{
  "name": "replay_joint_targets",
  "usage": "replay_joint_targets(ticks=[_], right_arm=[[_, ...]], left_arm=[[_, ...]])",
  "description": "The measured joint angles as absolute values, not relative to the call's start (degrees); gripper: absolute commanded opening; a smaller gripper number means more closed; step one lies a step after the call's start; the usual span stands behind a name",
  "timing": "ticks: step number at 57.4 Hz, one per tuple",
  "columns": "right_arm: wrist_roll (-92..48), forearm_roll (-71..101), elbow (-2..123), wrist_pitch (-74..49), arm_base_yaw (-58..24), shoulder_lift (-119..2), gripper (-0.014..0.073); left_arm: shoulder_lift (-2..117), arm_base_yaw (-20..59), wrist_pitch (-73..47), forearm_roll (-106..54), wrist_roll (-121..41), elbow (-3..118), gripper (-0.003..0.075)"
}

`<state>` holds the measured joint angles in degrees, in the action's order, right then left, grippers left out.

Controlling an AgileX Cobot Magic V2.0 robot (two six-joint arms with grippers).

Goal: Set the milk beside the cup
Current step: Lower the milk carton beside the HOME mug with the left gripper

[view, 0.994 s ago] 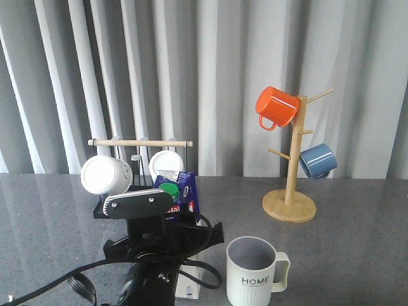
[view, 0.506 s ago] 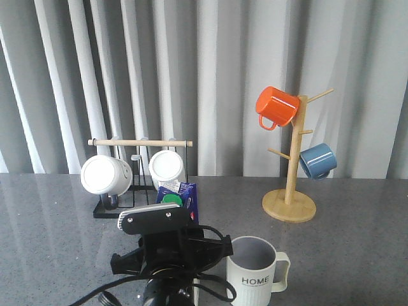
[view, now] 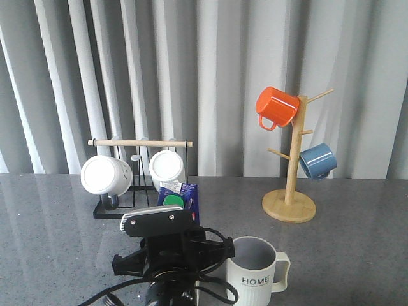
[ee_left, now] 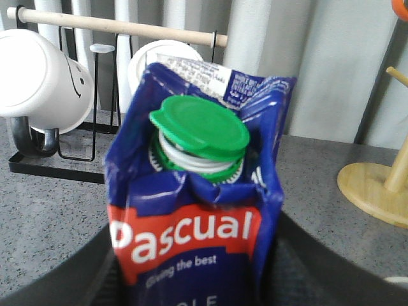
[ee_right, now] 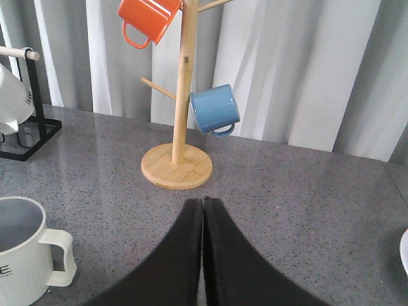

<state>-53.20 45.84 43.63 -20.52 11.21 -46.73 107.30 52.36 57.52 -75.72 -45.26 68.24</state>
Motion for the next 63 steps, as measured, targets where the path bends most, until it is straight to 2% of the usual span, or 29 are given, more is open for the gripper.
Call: replay_joint_targets(ticks=[51,57,63], right_arm=[[-53.20,45.84,43.63,-20.52,11.21,-46.73,-0.0009],[-53.20,45.84,43.63,-20.52,11.21,-46.73,-0.0009],[-53.20,45.84,43.63,-20.52,11.21,-46.73,-0.0009]], left_arm=[[107.30,52.36,57.42,-75.53,-46.07,68.24,0.0078],[107.30,52.36,57.42,-75.42,-46.35,68.24,0.0120],[107.30,52.36,57.42,-75.35,-46.49,68.24,0.0218]])
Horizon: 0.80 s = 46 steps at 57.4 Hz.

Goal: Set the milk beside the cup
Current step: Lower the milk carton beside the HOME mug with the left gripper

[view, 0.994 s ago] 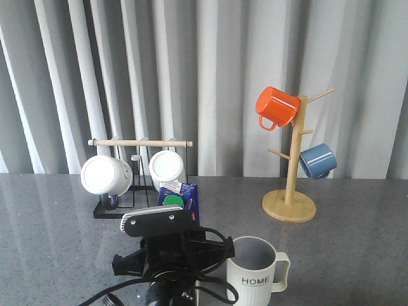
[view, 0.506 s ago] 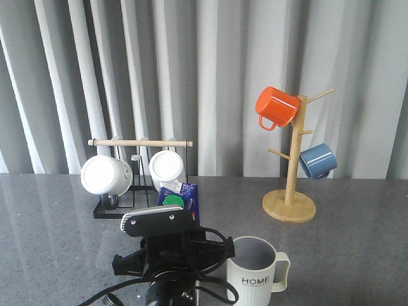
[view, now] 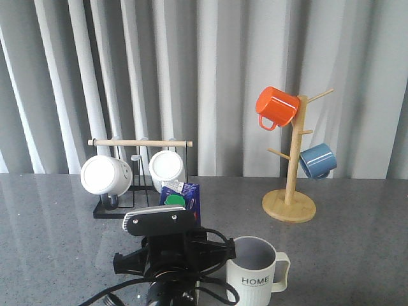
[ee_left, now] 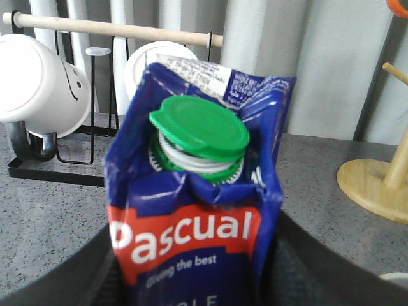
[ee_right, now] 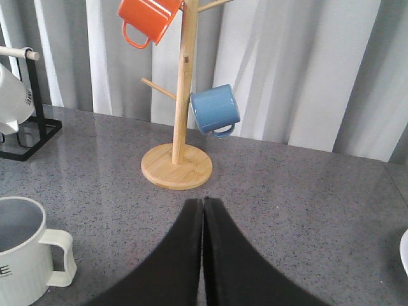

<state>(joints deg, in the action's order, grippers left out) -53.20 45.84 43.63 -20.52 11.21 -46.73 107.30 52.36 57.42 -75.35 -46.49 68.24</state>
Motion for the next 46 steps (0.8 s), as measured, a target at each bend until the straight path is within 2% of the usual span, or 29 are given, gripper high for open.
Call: replay_joint_targets(ticks=[13,20,24,46], right_arm=[[-53.20,45.84,43.63,-20.52,11.21,-46.73,-0.0009],[-53.20,45.84,43.63,-20.52,11.21,-46.73,-0.0009],[-53.20,45.84,43.63,-20.52,11.21,-46.73,-0.0009],[-53.20,45.84,43.63,-20.52,11.21,-46.73,-0.0009]], left_arm=[[107.74,52.36,58.49,-74.62,-46.98,68.24,0.0572],[107.85,52.36,58.44,-74.93,-47.14,68.24,0.0704],[107.85,52.36,58.44,-74.93,-47.18,68.24,0.0734],[105.24,52.36,58.17,-74.48,-49.01,68.19,0.0695]])
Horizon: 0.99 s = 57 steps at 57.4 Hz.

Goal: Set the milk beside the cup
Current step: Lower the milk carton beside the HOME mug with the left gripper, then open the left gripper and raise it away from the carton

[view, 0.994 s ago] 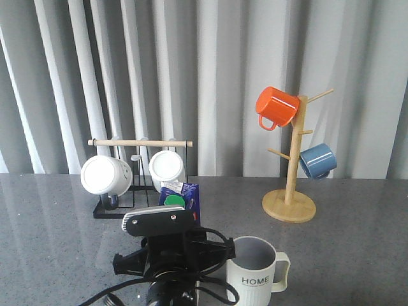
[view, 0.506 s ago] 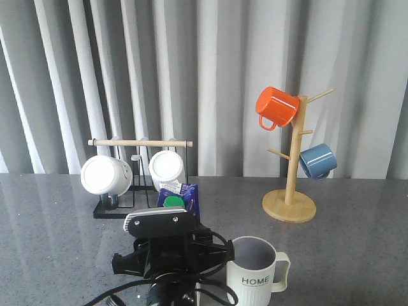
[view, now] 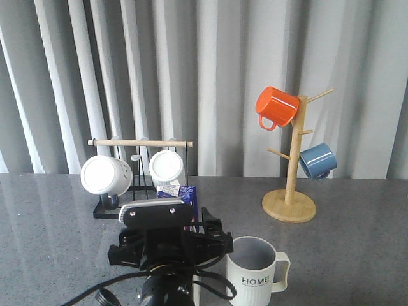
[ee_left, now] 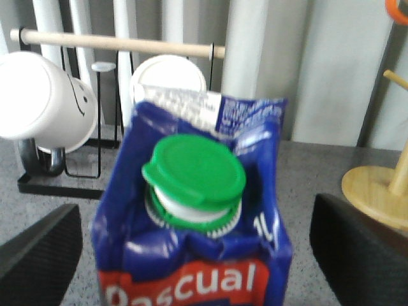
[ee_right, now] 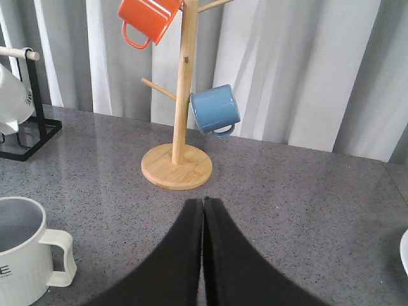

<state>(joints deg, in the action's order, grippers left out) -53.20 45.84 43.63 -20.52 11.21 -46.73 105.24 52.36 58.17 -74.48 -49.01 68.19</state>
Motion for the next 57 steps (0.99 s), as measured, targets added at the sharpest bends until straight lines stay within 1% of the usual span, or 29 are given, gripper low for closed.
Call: replay_joint_targets(ticks=[10,13,17,20,24,26,27,29,30,31,33,45,57], right_arm=[[-53.20,45.84,43.63,-20.52,11.21,-46.73,-0.0009],[-53.20,45.84,43.63,-20.52,11.21,-46.73,-0.0009],[-53.20,45.84,43.63,-20.52,11.21,-46.73,-0.0009],[-53.20,45.84,43.63,-20.52,11.21,-46.73,-0.0009],[-53.20,45.84,43.63,-20.52,11.21,-46.73,-0.0009],[-53.20,45.84,43.63,-20.52,11.21,-46.73,-0.0009],[-53.20,45.84,43.63,-20.52,11.21,-46.73,-0.0009],[-53.20,45.84,43.63,-20.52,11.21,-46.73,-0.0009],[-53.20,45.84,43.63,-20.52,11.21,-46.73,-0.0009],[-53.20,45.84,43.63,-20.52,11.21,-46.73,-0.0009],[-53.20,45.84,43.63,-20.52,11.21,-46.73,-0.0009],[-53.20,45.84,43.63,-20.52,11.21,-46.73,-0.0009],[-53.20,45.84,43.63,-20.52,11.21,-46.73,-0.0009]], left_arm=[[100.32,52.36,57.61,-70.85,-52.39,68.14,0.0680],[98.74,52.36,57.26,-70.36,-52.81,68.14,0.0664],[96.15,52.36,57.14,-70.25,-53.40,68.14,0.0613],[93.91,52.36,57.14,-70.59,-54.70,68.14,0.0543],[91.01,52.36,57.20,-71.68,-58.36,68.14,0.0414],[89.58,52.36,57.33,-72.55,-60.71,68.14,0.0314],[89.03,52.36,57.41,-73.17,-62.18,68.14,0.0278],[87.31,52.36,57.40,-74.43,-64.52,68.14,0.0158],[86.72,52.36,57.40,-75.35,-65.90,68.14,0.0118],[85.83,52.36,57.40,-76.41,-67.25,68.14,0.0056],[84.36,52.36,57.40,-78.45,-69.53,68.14,-0.0010],[75.53,52.36,58.35,-89.63,-83.02,68.14,-0.0007],[69.45,52.36,60.45,-92.16,-85.89,68.09,-0.0007]])
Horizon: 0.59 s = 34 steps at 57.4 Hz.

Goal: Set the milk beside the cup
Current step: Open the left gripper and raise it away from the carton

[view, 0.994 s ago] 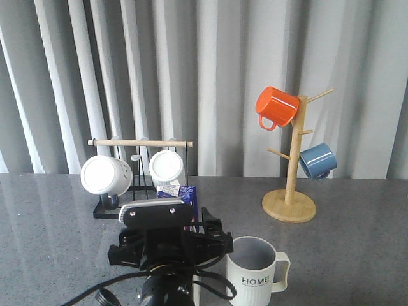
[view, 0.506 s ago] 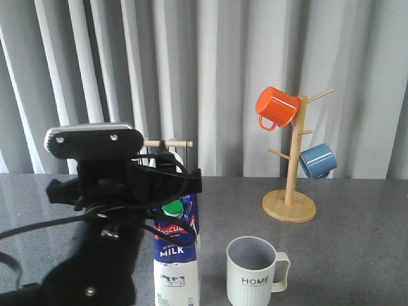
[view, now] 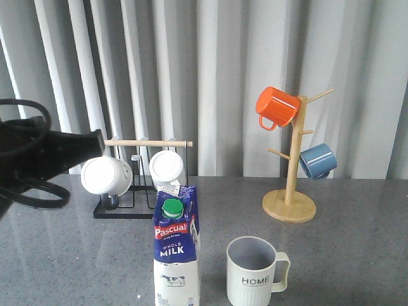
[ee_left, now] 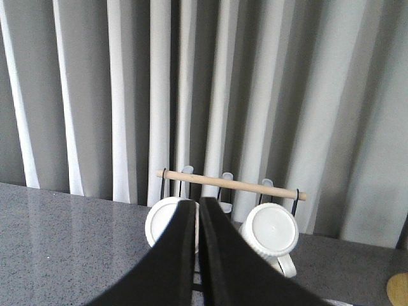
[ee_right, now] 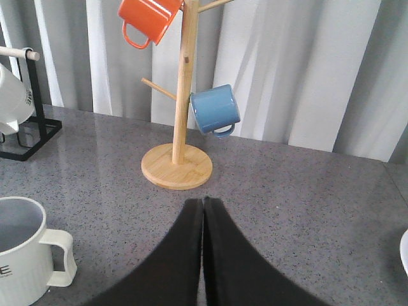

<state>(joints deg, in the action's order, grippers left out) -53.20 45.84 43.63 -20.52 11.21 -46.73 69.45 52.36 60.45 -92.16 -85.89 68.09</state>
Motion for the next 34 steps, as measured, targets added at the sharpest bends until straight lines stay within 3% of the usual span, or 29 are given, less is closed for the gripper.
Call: replay_joint_targets(ticks=[20,34], right_arm=[[-53.20,45.84,43.63,-20.52,11.21,-46.73,-0.0009],[-53.20,45.84,43.63,-20.52,11.21,-46.73,-0.0009]], left_arm=[[65.79,52.36,63.13,-91.15,-85.76,68.09,-0.0007],[65.75,52.36,50.86,-79.31,-85.56,68.51,-0.0007]])
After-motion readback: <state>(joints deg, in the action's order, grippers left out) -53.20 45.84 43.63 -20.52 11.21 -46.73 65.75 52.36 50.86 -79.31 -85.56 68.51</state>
